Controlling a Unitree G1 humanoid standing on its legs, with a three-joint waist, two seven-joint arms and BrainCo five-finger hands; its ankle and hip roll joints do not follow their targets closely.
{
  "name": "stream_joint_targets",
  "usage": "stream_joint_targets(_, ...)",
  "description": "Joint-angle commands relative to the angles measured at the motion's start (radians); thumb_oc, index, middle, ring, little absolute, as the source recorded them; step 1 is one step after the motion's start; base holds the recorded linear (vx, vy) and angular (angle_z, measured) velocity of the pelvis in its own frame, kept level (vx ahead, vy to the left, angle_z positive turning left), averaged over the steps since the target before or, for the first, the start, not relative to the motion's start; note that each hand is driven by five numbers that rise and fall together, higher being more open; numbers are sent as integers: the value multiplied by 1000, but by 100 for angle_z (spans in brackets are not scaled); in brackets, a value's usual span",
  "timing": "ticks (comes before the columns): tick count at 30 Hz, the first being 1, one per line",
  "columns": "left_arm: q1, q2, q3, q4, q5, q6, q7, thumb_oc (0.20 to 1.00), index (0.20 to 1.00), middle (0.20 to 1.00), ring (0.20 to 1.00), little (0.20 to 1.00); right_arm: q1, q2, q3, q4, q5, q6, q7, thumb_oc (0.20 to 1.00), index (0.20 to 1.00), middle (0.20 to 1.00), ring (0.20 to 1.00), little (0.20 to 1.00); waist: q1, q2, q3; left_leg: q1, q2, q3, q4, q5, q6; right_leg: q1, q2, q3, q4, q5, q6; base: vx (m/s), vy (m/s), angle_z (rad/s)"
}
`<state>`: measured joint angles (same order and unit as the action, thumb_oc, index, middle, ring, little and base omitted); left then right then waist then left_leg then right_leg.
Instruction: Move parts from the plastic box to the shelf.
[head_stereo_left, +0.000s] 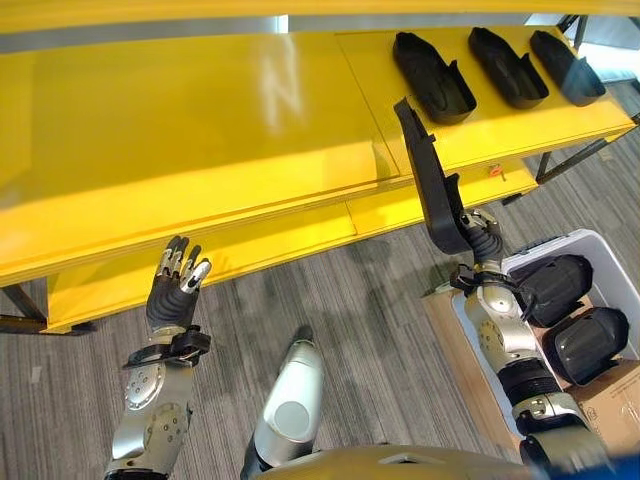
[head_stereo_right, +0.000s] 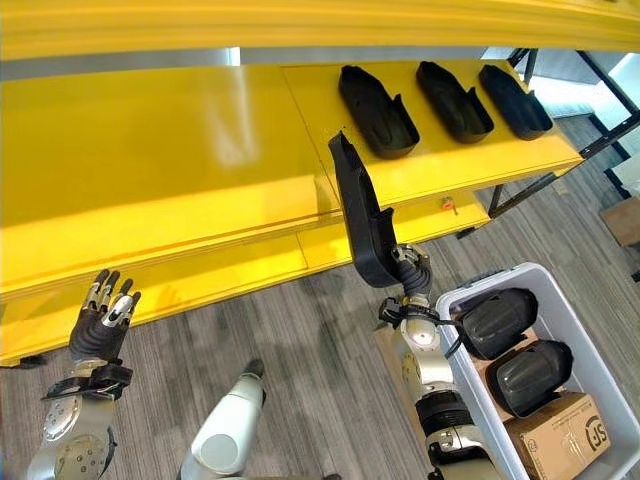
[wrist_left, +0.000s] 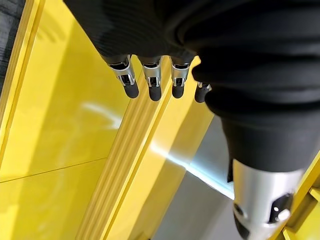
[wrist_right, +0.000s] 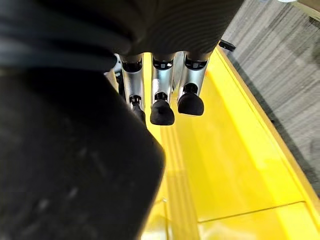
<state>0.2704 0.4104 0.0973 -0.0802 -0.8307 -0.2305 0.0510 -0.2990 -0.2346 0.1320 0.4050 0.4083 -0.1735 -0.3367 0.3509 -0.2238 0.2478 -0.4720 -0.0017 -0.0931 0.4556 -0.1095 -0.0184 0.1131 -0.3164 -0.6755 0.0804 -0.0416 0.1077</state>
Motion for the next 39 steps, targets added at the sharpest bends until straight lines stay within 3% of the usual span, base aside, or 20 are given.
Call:
stream_joint_targets(1, 8, 32, -24, -93, 53, -64, 7, 1000, 1000, 1000, 1000, 1000, -85, -56, -19, -1, -14, -56, -6, 200, 200, 200, 200, 200, 28, 39, -59, 109, 49, 16, -293, 126, -10, 31, -7, -2, 75, 52, 76, 0, 0, 0)
stream_joint_targets(8, -15, 40, -44, -101, 42, -78, 17, 1000, 1000, 1000, 1000, 1000, -224, -57, 42, 53, -16, -51, -14, 200, 200, 200, 200, 200, 70, 24, -24, 77, 34, 5, -257, 103, -2, 15, -16, 0, 78, 79, 83, 5, 8, 0)
stream_joint_targets(16, -39, 37, -66, -105, 25, -93, 30, 1000, 1000, 1000, 1000, 1000, -367, -71, 79, 82, -5, -52, -26, 200, 200, 200, 200, 200, 108, 32, 0, 36, -5, -3, -203, 71, 10, 10, -44, -10, 94, 117, 91, 50, 49, 19)
stream_joint_targets(23, -67, 49, -73, -108, 21, -104, 44, 1000, 1000, 1000, 1000, 1000, -482, -83, 117, 106, 10, -55, -32, 200, 200, 200, 200, 200, 140, 34, 12, 3, -47, -5, -87, -10, 44, 9, -101, 15, 184, 175, 97, 99, 91, 11)
stream_joint_targets(26, -78, 54, -85, -96, 18, -101, 50, 1000, 1000, 1000, 1000, 1000, -483, -90, 119, 108, 16, -57, -32, 200, 200, 200, 200, 200, 119, 59, 7, 29, -90, -21, -79, -36, 94, -40, -164, 113, 357, 277, 96, 202, 235, 14)
stream_joint_targets(28, -89, 61, -101, -87, 19, -99, 53, 1000, 1000, 1000, 1000, 1000, -475, -95, 124, 93, 19, -58, -30, 200, 200, 200, 200, 200, 81, 98, 17, 75, -119, -49, -105, -29, 125, -128, -172, 252, 502, 322, 91, 188, 225, 47)
stream_joint_targets(30, -109, 75, -123, -77, 27, -96, 52, 1000, 1000, 1000, 1000, 1000, -455, -120, 123, 70, 17, -61, -29, 200, 200, 200, 200, 200, 41, 128, 33, 110, -124, -85, -140, -18, 137, -244, -101, 398, 566, 262, 64, 85, 36, 81)
stream_joint_targets(31, -124, 76, -136, -70, 26, -97, 51, 1000, 1000, 1000, 1000, 1000, -448, -131, 124, 56, 19, -63, -26, 200, 200, 200, 200, 200, 17, 151, 42, 134, -119, -106, -162, -10, 136, -329, -51, 458, 566, 197, 36, 32, -33, 70)
stream_joint_targets(32, -126, 74, -137, -68, 26, -98, 51, 1000, 1000, 1000, 1000, 1000, -447, -133, 125, 55, 19, -62, -26, 200, 200, 200, 200, 200, 20, 152, 41, 133, -115, -103, -163, -11, 133, -337, -49, 461, 574, 191, 32, 33, -32, 86)
stream_joint_targets(33, -135, 72, -142, -66, 23, -98, 50, 1000, 1000, 1000, 1000, 1000, -448, -141, 120, 51, 22, -62, -24, 200, 200, 200, 200, 200, 6, 168, 53, 147, -116, -121, -164, -10, 127, -377, -42, 486, 554, 159, 18, -40, -58, 94)
stream_joint_targets(34, -146, 70, -149, -64, 25, -99, 50, 1000, 1000, 1000, 1000, 1000, -451, -145, 114, 48, 23, -63, -29, 200, 200, 200, 200, 200, -6, 188, 71, 145, -115, -134, -164, 16, 121, -405, -62, 490, 512, 173, 1, -28, -150, 67)
stream_joint_targets(35, -164, 69, -160, -55, 24, -103, 49, 1000, 1000, 1000, 1000, 1000, -447, -148, 108, 43, 26, -67, -32, 200, 200, 200, 200, 200, -20, 202, 85, 160, -106, -160, -167, 5, 105, -425, -73, 515, 419, 157, 2, -18, -219, 33)
stream_joint_targets(36, -174, 68, -166, -48, 21, -106, 49, 1000, 1000, 1000, 1000, 1000, -443, -155, 104, 34, 25, -64, -34, 200, 200, 200, 200, 200, -31, 206, 97, 169, -105, -181, -164, -1, 95, -427, -75, 549, 362, 166, 10, 74, -321, 23)
stream_joint_targets(37, -189, 67, -174, -39, 21, -107, 49, 1000, 1000, 1000, 1000, 1000, -436, -156, 99, 28, 25, -64, -36, 200, 200, 200, 200, 200, -48, 205, 107, 173, -105, -204, -163, -9, 83, -442, -58, 599, 229, 173, 21, 118, -323, 52)
stream_joint_targets(39, -204, 64, -179, -27, 20, -107, 46, 1000, 1000, 1000, 1000, 1000, -410, -168, 77, 9, 18, -62, -39, 200, 200, 200, 200, 200, -74, 196, 119, 180, -109, -245, -145, -36, 61, -442, -73, 653, 64, 218, 57, 147, -360, 52)
